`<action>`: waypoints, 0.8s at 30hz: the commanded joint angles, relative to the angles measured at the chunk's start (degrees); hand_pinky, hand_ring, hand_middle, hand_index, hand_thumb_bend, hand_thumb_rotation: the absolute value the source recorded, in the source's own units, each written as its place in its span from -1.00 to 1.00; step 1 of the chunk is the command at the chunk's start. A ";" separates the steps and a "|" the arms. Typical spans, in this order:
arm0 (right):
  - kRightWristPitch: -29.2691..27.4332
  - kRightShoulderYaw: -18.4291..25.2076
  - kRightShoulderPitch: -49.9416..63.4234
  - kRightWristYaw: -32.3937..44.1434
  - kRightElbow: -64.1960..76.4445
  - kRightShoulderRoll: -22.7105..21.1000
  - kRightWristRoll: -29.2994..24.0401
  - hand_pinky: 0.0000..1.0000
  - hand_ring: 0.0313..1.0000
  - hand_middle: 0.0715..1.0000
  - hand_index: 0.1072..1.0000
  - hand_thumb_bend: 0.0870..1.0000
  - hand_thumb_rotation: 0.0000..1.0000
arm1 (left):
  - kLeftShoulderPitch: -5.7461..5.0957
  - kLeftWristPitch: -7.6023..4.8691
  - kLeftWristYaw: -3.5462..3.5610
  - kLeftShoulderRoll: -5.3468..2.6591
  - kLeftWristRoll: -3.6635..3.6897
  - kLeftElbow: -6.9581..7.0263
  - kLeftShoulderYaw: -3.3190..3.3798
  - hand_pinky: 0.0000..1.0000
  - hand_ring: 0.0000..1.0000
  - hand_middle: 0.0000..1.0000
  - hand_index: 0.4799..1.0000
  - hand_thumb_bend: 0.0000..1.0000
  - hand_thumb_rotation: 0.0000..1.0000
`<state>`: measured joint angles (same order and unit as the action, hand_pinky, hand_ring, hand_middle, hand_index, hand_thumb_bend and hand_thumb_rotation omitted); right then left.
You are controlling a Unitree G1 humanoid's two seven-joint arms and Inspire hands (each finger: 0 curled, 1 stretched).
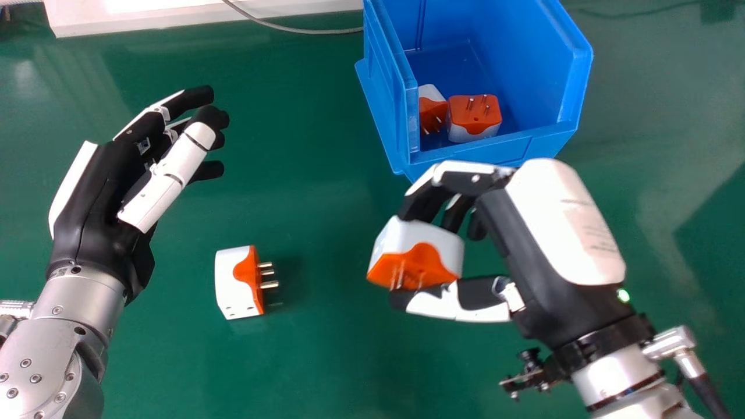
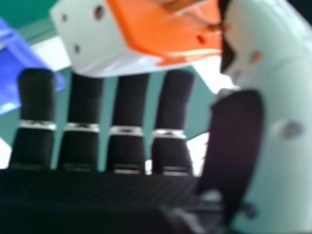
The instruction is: Pick all objects and put in blue box
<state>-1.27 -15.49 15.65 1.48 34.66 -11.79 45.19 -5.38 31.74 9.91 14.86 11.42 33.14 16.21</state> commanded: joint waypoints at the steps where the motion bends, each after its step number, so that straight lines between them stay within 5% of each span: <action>1: 0.57 1.87 -0.67 -1.23 3.20 1.02 0.57 -0.50 -0.31 -0.09 -0.12 -0.09 -1.00 | 0.78 -1.30 0.35 0.89 0.60 0.21 0.76 0.52 0.64 0.59 0.30 0.09 0.12; 13: 0.24 9.62 -9.40 -1.26 -0.28 0.06 -1.15 -0.40 -0.25 -0.06 -0.09 -0.09 -1.00 | 1.04 -2.07 0.66 1.50 0.25 -0.55 0.84 0.51 0.63 0.58 0.30 0.10 0.12; 24: 2.87 11.42 -18.61 -0.85 -6.93 -1.55 0.49 -0.35 -0.20 -0.04 -0.09 -0.10 -1.00 | 0.28 -3.48 0.97 1.80 -0.04 -0.98 0.73 0.49 0.62 0.58 0.30 0.11 0.12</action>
<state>1.69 -4.97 -1.04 1.41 27.37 -12.69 45.44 -4.95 29.63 10.79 16.20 11.33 31.74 16.66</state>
